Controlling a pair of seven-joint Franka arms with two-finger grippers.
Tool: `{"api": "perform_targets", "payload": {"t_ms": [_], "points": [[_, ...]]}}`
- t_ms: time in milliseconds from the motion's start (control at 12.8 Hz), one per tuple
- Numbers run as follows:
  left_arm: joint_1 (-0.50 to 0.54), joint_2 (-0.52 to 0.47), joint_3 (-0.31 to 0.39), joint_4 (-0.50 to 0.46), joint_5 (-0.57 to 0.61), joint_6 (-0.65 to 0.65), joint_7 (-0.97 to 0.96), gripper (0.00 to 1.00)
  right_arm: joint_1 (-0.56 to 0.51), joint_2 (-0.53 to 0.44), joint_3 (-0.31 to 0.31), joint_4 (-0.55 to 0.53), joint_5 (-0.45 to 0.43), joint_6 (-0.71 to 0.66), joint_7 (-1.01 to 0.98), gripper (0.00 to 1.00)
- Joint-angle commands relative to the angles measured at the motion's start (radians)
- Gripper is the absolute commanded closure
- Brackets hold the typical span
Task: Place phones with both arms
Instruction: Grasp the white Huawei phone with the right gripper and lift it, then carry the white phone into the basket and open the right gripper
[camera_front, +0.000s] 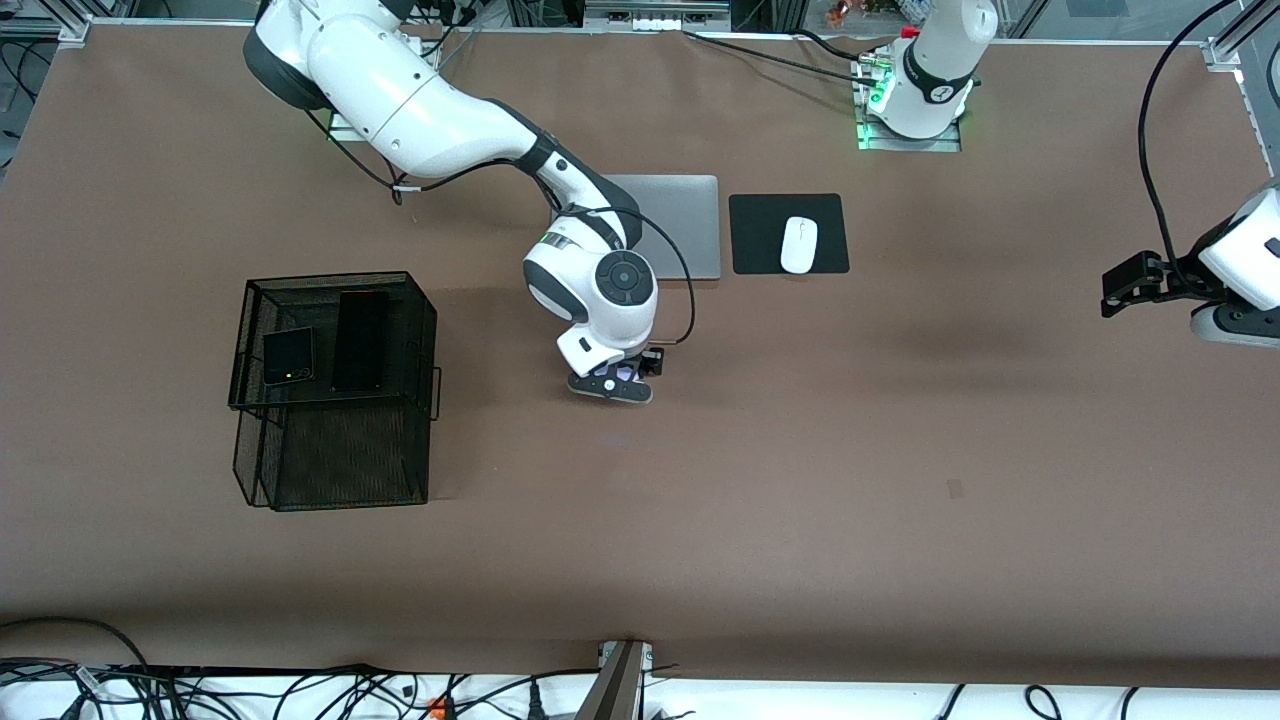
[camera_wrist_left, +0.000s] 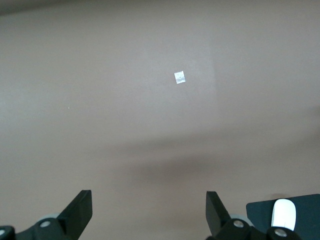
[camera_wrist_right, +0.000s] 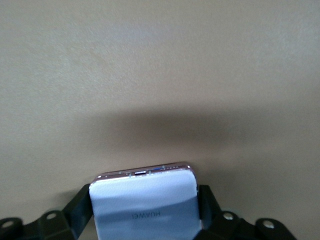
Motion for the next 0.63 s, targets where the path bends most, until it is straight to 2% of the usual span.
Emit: {"api": "perform_targets", "payload": {"t_ms": [0, 78, 313, 548], "points": [[0.004, 0.003, 0.001, 0.015, -0.014, 0.003, 0.011, 0.00, -0.015, -0.046, 0.031, 0.019, -0.020, -0.061, -0.012, 0.87], [0.004, 0.003, 0.001, 0.015, -0.014, 0.003, 0.011, 0.00, -0.027, -0.069, 0.049, 0.037, -0.018, -0.110, -0.014, 0.87], [0.009, 0.003, 0.002, 0.015, -0.014, 0.000, 0.014, 0.00, -0.117, -0.127, 0.161, 0.135, -0.009, -0.316, -0.090, 0.87], [0.012, 0.005, 0.001, 0.017, -0.014, 0.002, 0.013, 0.00, -0.255, -0.225, 0.156, 0.146, 0.092, -0.420, -0.315, 0.87]]}}
